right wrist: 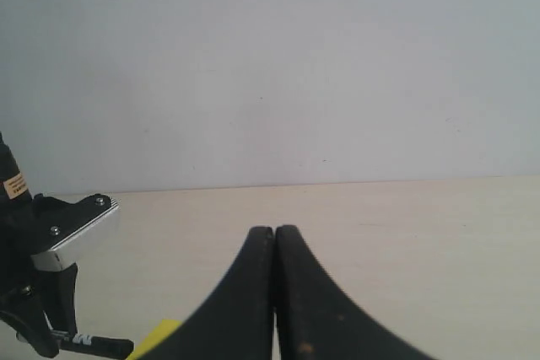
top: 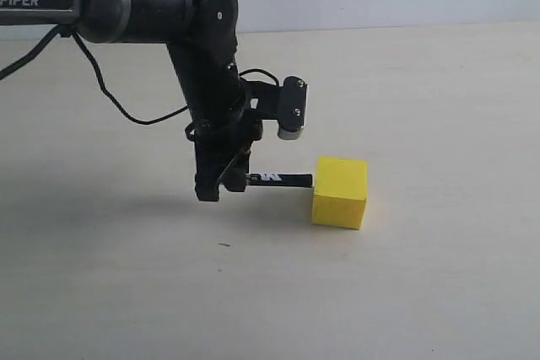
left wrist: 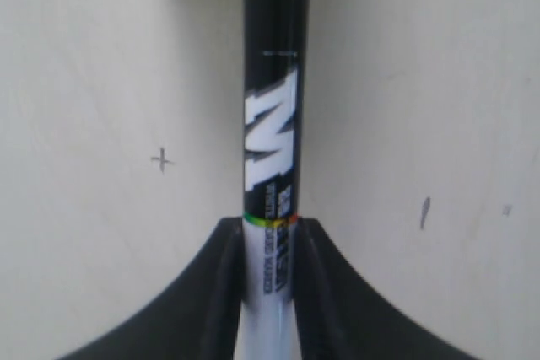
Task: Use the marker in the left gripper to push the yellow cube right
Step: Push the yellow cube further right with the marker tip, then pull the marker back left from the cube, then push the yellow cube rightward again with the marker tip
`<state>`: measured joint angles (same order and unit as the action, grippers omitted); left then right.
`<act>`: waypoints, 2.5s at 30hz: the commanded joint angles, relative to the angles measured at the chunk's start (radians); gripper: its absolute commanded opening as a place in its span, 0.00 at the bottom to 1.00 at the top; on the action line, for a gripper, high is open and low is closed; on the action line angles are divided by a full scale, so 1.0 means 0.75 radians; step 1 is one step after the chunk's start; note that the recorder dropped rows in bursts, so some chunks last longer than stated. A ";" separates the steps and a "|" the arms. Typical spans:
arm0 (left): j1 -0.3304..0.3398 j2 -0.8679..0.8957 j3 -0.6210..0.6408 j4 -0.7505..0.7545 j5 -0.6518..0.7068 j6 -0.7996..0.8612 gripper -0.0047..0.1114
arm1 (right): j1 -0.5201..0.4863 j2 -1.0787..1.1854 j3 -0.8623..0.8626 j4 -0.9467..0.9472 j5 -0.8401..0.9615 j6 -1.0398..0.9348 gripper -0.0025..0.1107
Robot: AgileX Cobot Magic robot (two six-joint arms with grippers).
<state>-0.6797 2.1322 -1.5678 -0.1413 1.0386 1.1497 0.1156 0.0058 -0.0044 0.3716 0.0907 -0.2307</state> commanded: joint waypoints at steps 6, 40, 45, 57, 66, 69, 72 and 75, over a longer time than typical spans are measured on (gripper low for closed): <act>0.106 -0.005 -0.049 0.068 0.185 -0.073 0.04 | 0.002 -0.008 0.006 -0.007 -0.004 -0.003 0.02; -0.010 0.151 -0.218 0.175 0.243 -0.257 0.04 | 0.002 -0.008 0.006 -0.007 -0.004 -0.003 0.02; -0.016 0.151 -0.216 0.171 0.243 -0.258 0.04 | 0.002 -0.008 0.006 -0.007 -0.004 -0.003 0.02; -0.283 0.204 -0.356 0.145 0.103 -0.258 0.04 | 0.002 -0.008 0.006 -0.007 -0.004 -0.003 0.02; -0.250 0.266 -0.409 0.137 0.243 -0.321 0.04 | 0.002 -0.008 0.006 -0.007 -0.004 -0.003 0.02; -0.248 0.266 -0.406 0.141 0.243 -0.378 0.04 | 0.002 -0.008 0.006 -0.007 -0.004 -0.003 0.02; -0.248 0.266 -0.406 0.141 0.243 -0.420 0.04 | 0.002 -0.008 0.006 -0.007 -0.004 -0.003 0.02; -0.248 0.266 -0.406 0.146 0.243 -0.565 0.04 | 0.002 -0.008 0.006 -0.007 -0.004 -0.003 0.02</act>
<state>-0.8675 2.3379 -1.8672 -0.0325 1.2126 0.8218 0.1156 0.0058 -0.0044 0.3716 0.0907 -0.2307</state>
